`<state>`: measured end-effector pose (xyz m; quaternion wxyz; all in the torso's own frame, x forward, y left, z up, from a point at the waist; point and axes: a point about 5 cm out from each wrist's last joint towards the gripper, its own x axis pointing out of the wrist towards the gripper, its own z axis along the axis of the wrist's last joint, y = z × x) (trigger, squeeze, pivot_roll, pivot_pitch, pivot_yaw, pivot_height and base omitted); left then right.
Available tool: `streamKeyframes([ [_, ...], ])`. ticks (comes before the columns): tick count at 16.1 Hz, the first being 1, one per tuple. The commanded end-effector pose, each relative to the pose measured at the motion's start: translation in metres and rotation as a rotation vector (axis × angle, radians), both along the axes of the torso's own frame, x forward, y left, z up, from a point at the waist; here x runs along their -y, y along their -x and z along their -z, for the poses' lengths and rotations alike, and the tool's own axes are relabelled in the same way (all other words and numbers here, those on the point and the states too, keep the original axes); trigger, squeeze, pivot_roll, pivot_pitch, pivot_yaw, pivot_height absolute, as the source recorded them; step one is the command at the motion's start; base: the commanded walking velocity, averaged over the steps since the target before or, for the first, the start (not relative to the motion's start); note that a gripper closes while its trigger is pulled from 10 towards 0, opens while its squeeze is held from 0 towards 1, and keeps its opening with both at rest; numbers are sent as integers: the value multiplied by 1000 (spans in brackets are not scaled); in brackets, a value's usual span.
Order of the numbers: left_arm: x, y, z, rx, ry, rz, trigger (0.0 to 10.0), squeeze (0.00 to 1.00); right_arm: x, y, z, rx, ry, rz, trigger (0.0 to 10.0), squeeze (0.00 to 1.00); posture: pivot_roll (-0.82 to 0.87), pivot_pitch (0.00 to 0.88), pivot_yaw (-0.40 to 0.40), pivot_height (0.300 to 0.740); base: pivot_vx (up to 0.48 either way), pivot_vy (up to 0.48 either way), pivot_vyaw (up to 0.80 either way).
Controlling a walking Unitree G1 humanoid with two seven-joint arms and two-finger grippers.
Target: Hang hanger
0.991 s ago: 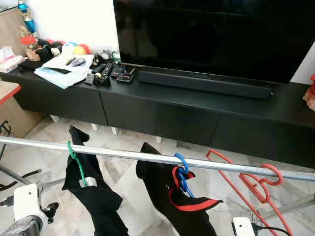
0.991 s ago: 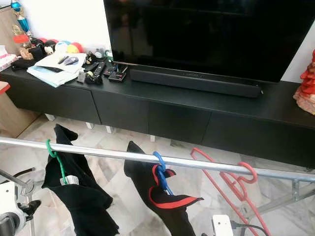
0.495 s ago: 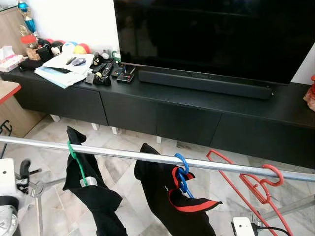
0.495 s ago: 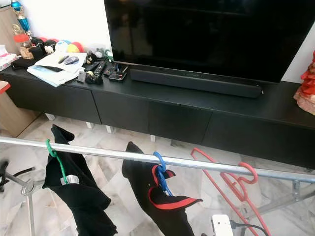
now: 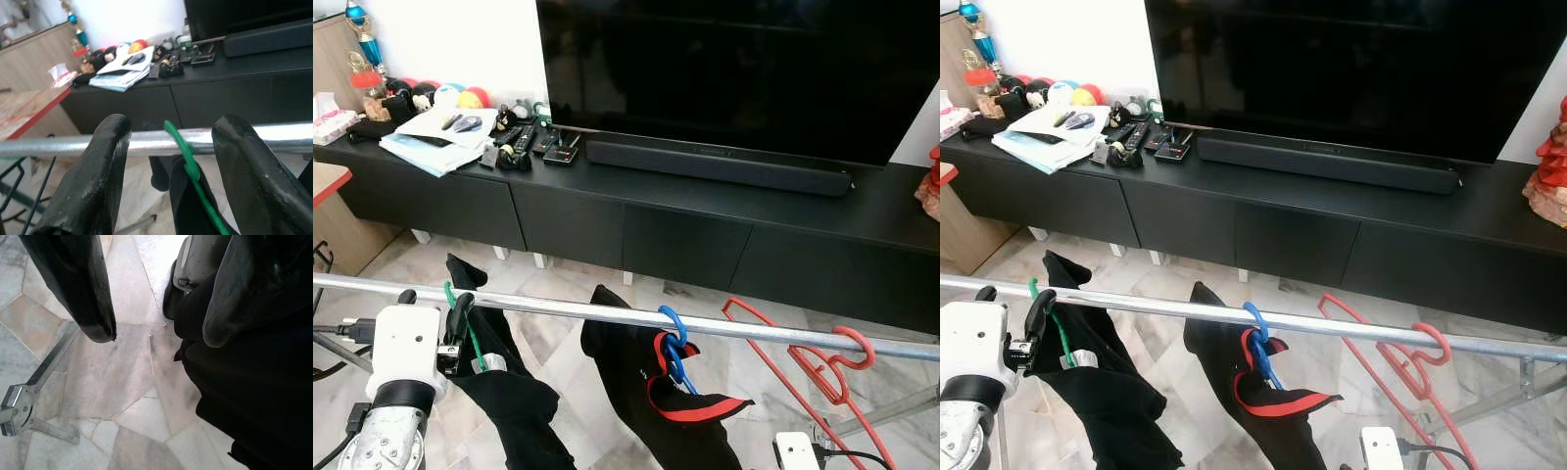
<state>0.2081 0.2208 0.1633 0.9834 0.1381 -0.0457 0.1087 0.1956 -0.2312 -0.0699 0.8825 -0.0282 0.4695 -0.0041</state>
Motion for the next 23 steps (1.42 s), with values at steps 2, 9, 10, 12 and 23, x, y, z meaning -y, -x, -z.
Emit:
streamKeyframes([
  [2, -8, 1, 3, -11, -13, -42, 10000, 0, 1, 3, 1, -15, 8, -13, 10000, 0, 100, 62, 22, 740, 0, -441, 0],
  [9, -10, -3, 14, -86, 37, -30, 10000, 0, 1, 3, 1, -15, 8, -13, 10000, 0, 103, 68, 17, 740, 0, -198, 0],
  [10, -18, -4, 22, -143, 56, -66, 10000, 0, 1, 3, 1, -16, 8, -14, 10000, 0, 103, 68, 16, 740, 0, 0, 0],
  [12, -27, -7, 33, -226, 75, -89, 10000, 0, 1, 3, 1, -17, 8, -14, 10000, 0, 103, 71, 14, 740, 0, 0, 0],
  [23, -47, -65, 49, -364, 144, -120, 10000, 0, 1, 1, 0, -14, 8, -16, 10000, 0, 86, 78, -1, 740, 0, 0, 0],
])
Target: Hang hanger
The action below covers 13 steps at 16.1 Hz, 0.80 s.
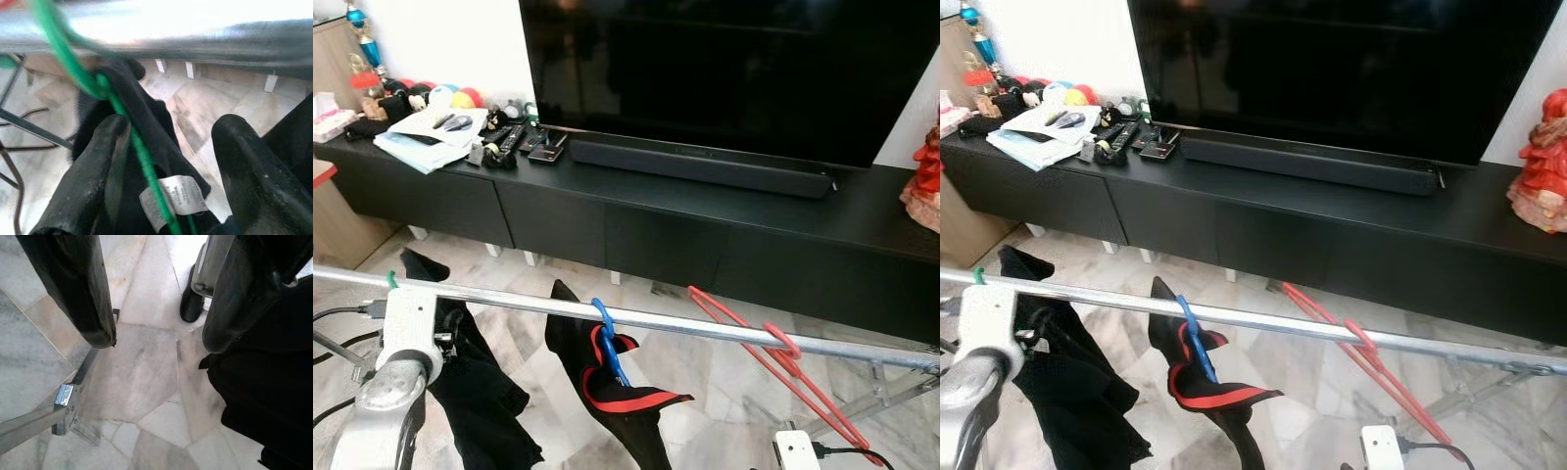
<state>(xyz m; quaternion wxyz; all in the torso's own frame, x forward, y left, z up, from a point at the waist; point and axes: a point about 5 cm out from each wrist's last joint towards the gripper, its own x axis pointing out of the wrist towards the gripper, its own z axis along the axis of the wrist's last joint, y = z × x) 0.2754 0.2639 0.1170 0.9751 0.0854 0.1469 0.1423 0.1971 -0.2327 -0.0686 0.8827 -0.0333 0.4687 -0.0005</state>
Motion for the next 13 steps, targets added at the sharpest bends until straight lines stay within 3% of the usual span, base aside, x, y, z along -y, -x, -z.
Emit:
streamKeyframes([
  [1, -4, -1, 4, -13, 14, -7, 10000, 0, 0, 3, 2, -14, 2, -3, 10000, 0, 81, 79, 0, 740, 0, 0, 0],
  [4, -3, -6, 5, -7, 30, -33, 10000, 0, 1, 3, 1, -15, 4, -1, 10000, 0, 82, 82, -4, 740, 0, 0, 0],
  [7, -13, -5, 9, -25, 34, -118, 10000, 0, 1, 3, 1, -18, 6, -4, 10000, 0, 81, 83, -4, 740, 0, 0, 0],
  [11, -20, -3, 13, -35, 95, -178, 10000, 0, 0, 3, 1, -16, 5, -3, 10000, 0, 82, 83, -3, 740, 0, 0, 0],
  [13, -21, -7, 19, -51, 166, -196, 10000, 0, 0, 2, 1, -15, 3, -3, 10000, 0, 81, 82, -1, 740, 0, 0, 0],
])
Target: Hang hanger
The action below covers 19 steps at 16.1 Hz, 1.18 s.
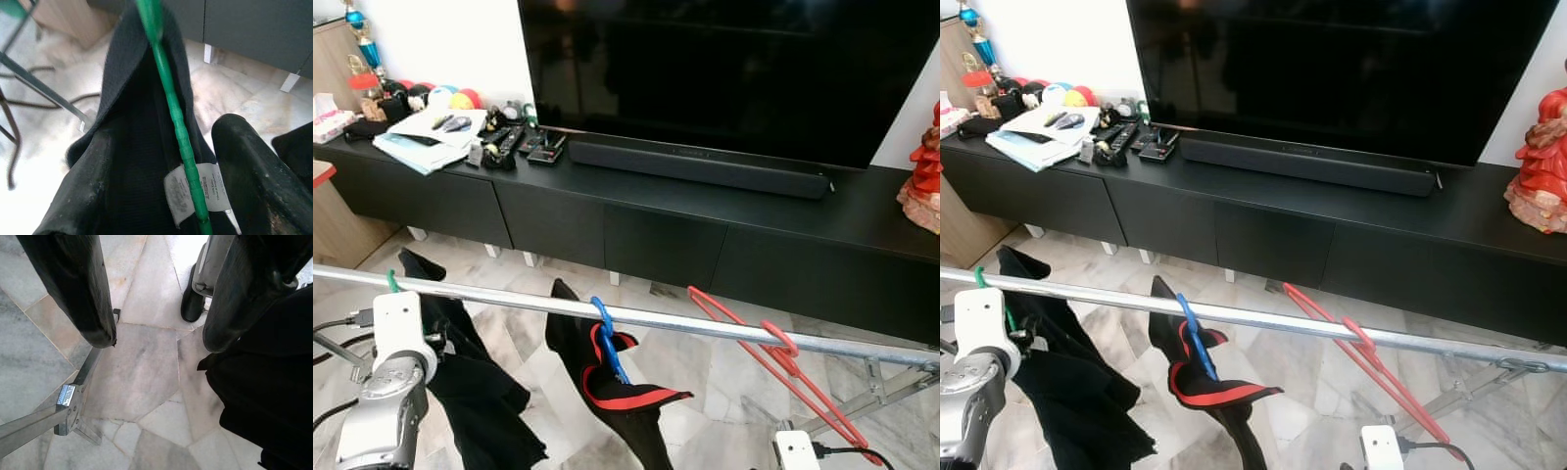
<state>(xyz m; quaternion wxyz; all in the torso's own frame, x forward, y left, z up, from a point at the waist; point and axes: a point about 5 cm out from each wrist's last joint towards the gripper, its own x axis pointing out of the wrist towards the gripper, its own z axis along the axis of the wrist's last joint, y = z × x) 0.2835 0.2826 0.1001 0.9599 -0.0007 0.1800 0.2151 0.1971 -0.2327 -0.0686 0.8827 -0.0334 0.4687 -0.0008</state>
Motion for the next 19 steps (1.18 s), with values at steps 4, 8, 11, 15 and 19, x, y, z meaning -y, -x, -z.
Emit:
streamKeyframes([
  [4, -4, -4, 10, -37, 95, -50, 431, 0, 0, 2, 1, -14, 5, 0, 10000, 0, 74, 81, 0, 740, 0, 0, 0],
  [8, -4, -8, 10, -19, 95, -57, 0, 0, 1, 2, 1, -15, 7, 0, 10000, 0, 74, 79, -3, 740, 0, 0, 0],
  [11, -4, -9, 9, -25, 75, -53, 0, 0, 1, 2, 1, -13, 7, 1, 10000, 0, 74, 79, -3, 740, 0, 0, 0],
  [15, -5, -11, 8, -12, 3, -39, 0, 0, 0, 2, 1, -13, 7, 3, 10000, 0, 70, 74, 1, 740, 0, 0, 0],
  [19, -4, -13, 5, 3, -26, -26, 0, 0, 0, 3, 2, -14, 6, 5, 10000, 0, 67, 71, 4, 740, 0, 0, 0],
])
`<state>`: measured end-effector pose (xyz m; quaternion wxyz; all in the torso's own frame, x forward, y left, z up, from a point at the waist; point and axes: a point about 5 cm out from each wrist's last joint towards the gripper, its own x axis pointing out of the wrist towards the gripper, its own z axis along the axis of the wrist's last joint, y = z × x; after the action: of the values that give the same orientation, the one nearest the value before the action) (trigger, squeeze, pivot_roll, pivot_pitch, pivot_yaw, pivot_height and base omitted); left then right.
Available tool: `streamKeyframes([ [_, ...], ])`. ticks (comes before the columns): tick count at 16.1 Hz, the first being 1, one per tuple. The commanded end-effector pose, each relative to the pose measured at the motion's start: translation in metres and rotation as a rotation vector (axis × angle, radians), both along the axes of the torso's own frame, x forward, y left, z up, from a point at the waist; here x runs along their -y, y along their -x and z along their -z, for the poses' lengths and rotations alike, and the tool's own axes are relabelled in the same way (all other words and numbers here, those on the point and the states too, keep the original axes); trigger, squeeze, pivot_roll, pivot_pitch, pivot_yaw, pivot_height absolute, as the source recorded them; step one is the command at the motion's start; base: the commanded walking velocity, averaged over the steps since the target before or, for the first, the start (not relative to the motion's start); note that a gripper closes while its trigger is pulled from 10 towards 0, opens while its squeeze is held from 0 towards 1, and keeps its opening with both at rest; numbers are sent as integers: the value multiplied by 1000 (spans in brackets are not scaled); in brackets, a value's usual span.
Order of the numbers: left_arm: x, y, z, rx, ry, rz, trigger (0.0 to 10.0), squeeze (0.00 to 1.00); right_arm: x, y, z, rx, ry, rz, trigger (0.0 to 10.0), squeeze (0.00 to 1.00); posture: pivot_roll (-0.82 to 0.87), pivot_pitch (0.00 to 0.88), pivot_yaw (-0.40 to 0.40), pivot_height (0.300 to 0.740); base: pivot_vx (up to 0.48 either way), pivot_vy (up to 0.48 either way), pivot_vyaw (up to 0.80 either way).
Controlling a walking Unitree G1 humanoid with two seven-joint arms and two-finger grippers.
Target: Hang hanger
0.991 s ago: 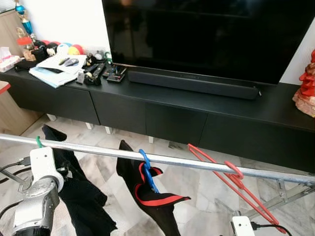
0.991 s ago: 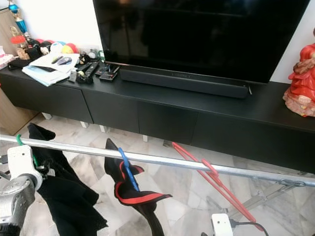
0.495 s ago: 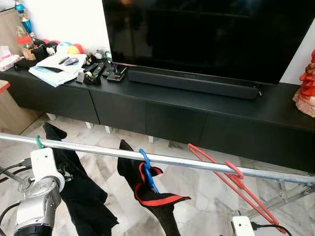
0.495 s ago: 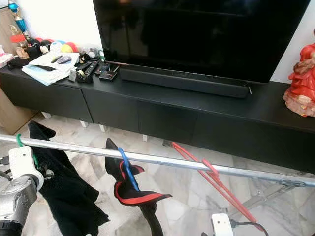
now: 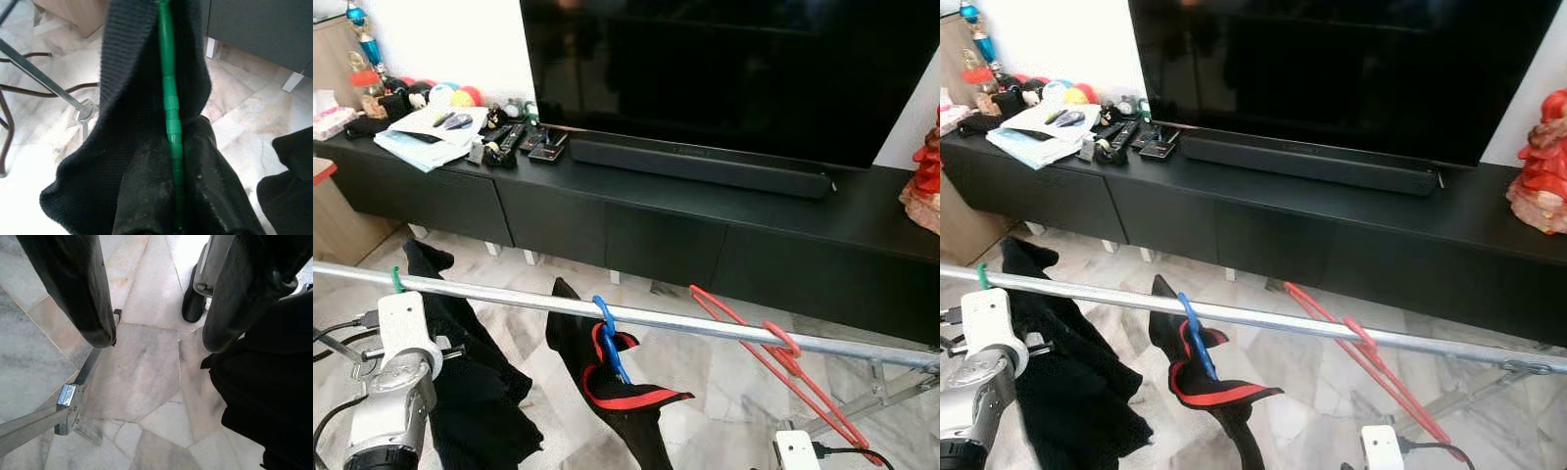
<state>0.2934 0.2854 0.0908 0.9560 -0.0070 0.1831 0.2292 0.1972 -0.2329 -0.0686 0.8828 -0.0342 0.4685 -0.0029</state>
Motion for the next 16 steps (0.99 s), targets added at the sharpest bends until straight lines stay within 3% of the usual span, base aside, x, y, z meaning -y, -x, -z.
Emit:
streamKeyframes([
  [1, -2, -3, -4, 5, -39, 2, 0, 0, 0, 3, 2, -14, 2, 3, 10000, 0, 66, 70, 4, 740, 0, 0, 0],
  [5, -6, -2, -2, -6, -51, -11, 0, 0, -1, 2, 2, -15, 2, 2, 10000, 0, 69, 71, 4, 740, 0, 0, 0],
  [7, -5, 0, -2, -4, -121, 41, 0, 0, -1, 2, 2, -15, 1, 3, 10000, 0, 68, 71, 6, 740, 0, 0, 0],
  [8, 2, -1, -13, 83, -166, 118, 0, 0, -1, 2, 2, -14, 1, 5, 10000, 0, 67, 73, 5, 740, 0, 0, 0],
  [10, 6, 6, -24, 159, -170, 175, 0, 0, 0, 2, 2, -15, 3, 5, 10000, 0, 74, 76, 4, 740, 0, 0, 0],
  [14, 14, 27, -34, 259, -147, 329, 0, 0, 0, 2, 1, -15, 3, 2, 10000, 0, 82, 78, 2, 740, 0, 0, 0],
  [16, 26, 43, -40, 280, -102, 501, 0, 0, 0, 2, 1, -13, 4, -1, 10000, 0, 86, 79, 0, 740, 0, 0, 0],
])
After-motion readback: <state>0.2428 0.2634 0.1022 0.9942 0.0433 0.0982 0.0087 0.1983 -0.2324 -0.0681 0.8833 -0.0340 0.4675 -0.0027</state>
